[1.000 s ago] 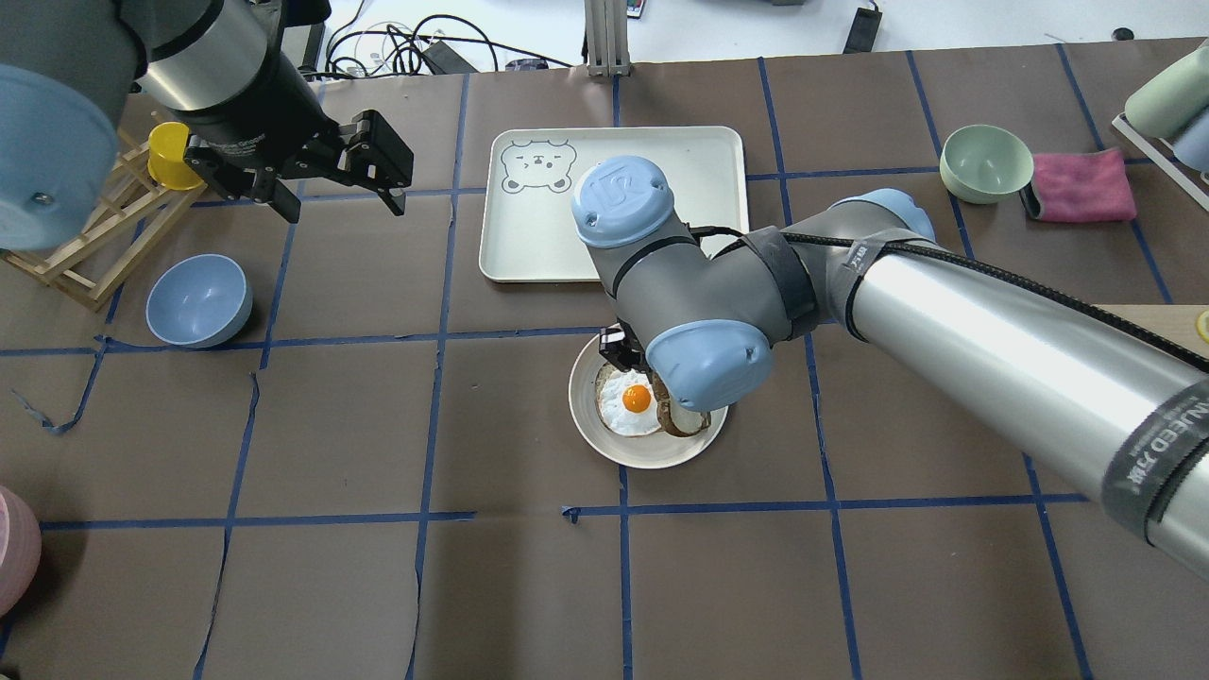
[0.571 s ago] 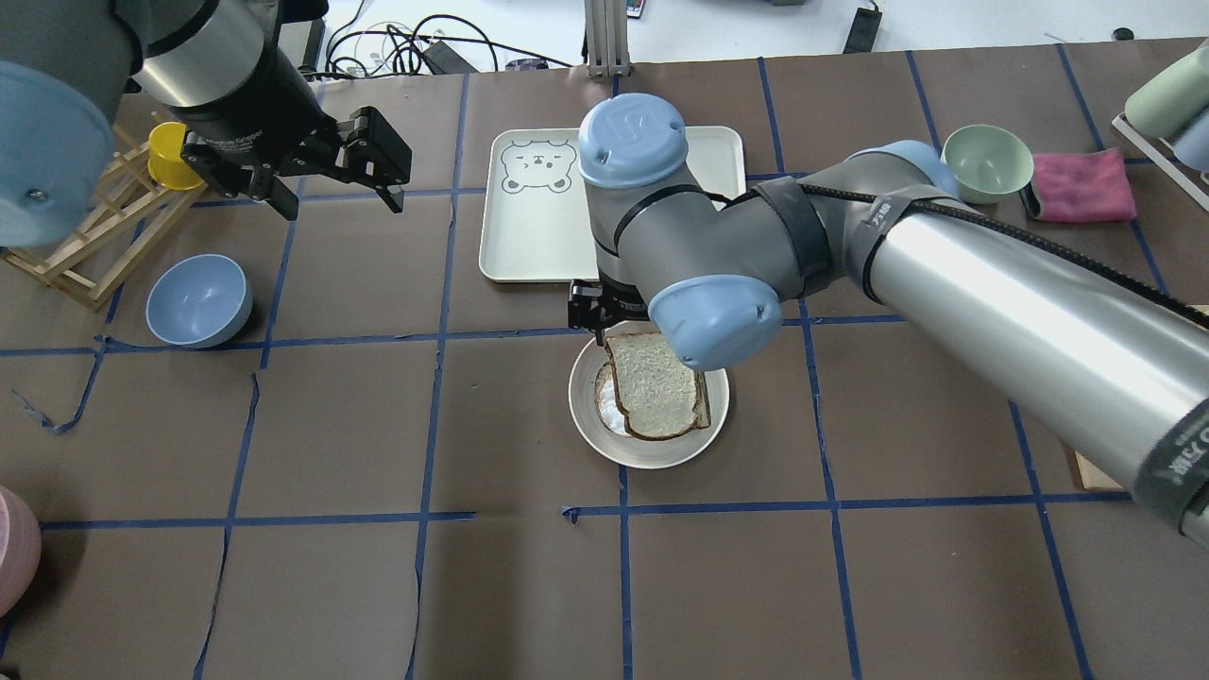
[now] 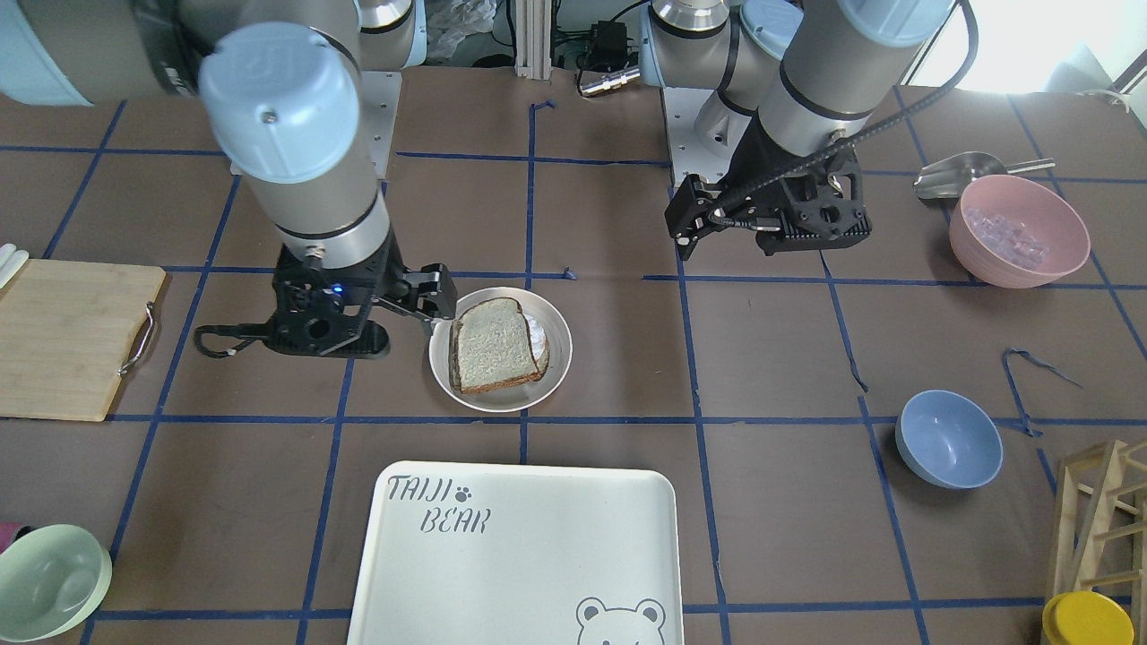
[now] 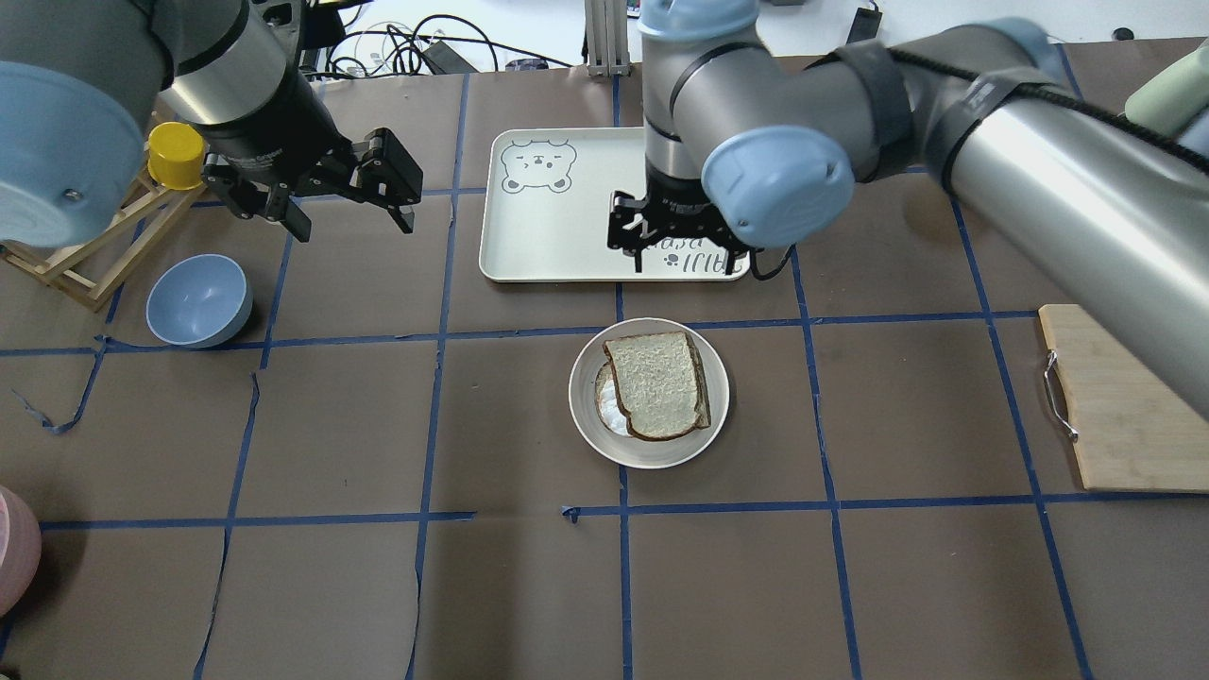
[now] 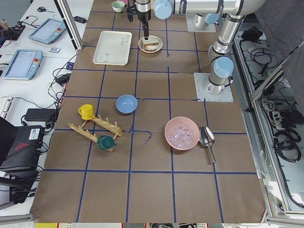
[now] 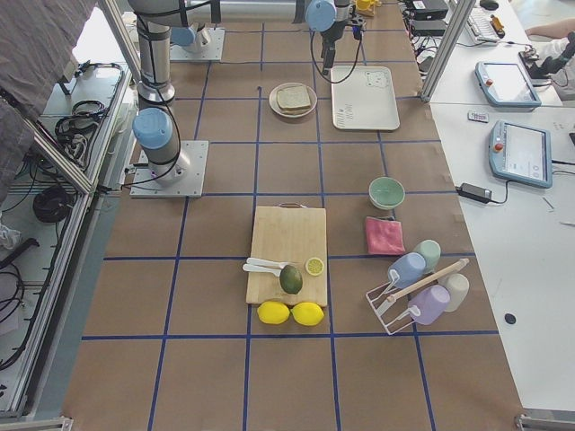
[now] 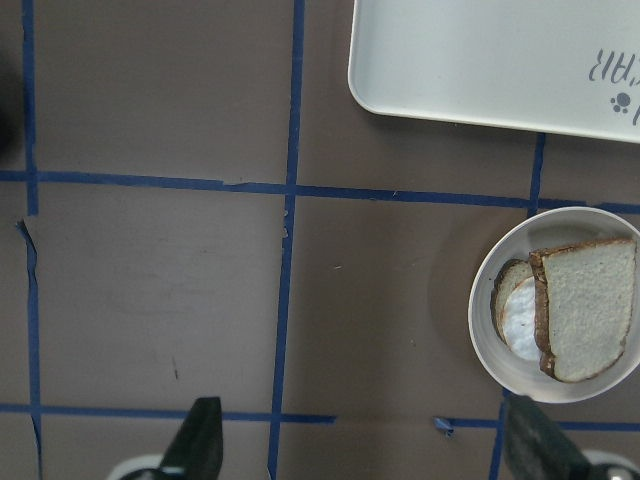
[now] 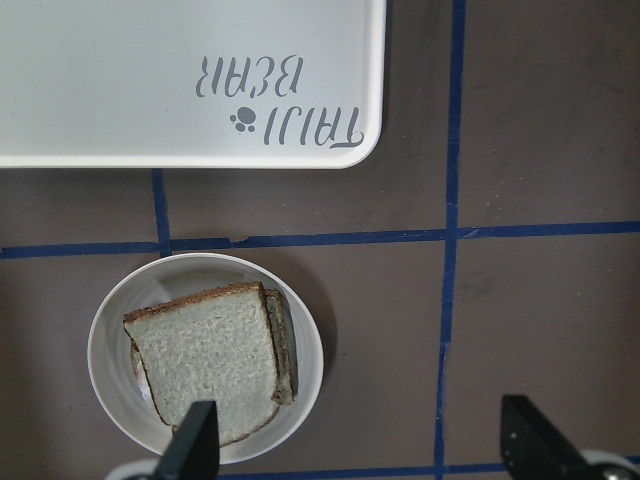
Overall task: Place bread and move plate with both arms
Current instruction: 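Raise the right gripper back to its start while the left gripper reaches toward the plate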
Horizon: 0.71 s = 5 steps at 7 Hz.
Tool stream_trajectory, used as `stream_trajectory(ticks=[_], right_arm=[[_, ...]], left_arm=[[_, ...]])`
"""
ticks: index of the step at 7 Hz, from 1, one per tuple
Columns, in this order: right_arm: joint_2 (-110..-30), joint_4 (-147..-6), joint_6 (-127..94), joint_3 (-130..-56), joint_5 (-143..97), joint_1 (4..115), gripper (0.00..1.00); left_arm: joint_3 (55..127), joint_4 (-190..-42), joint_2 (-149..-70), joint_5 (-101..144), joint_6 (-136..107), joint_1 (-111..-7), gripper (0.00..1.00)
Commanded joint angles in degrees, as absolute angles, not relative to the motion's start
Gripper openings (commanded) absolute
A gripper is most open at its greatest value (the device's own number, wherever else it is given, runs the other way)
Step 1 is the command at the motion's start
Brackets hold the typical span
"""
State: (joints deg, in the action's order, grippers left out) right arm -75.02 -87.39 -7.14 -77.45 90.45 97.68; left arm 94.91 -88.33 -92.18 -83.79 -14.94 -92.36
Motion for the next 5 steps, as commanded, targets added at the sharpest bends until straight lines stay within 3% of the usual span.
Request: stream_trajectory(ticks=[1,5], right_arm=[[-83.18,-79.81,7.32,-75.23,91.93,92.56,1.0],[-85.17,-80.51,7.82,-78.04,90.35,93.25,1.0]], left_arm=[[101.49,-84.76,-95.17,-79.99,-27.3,-94.64,1.0],[118.96,-54.13,-101.5,-76.24,-38.74,-103.36,1.0]])
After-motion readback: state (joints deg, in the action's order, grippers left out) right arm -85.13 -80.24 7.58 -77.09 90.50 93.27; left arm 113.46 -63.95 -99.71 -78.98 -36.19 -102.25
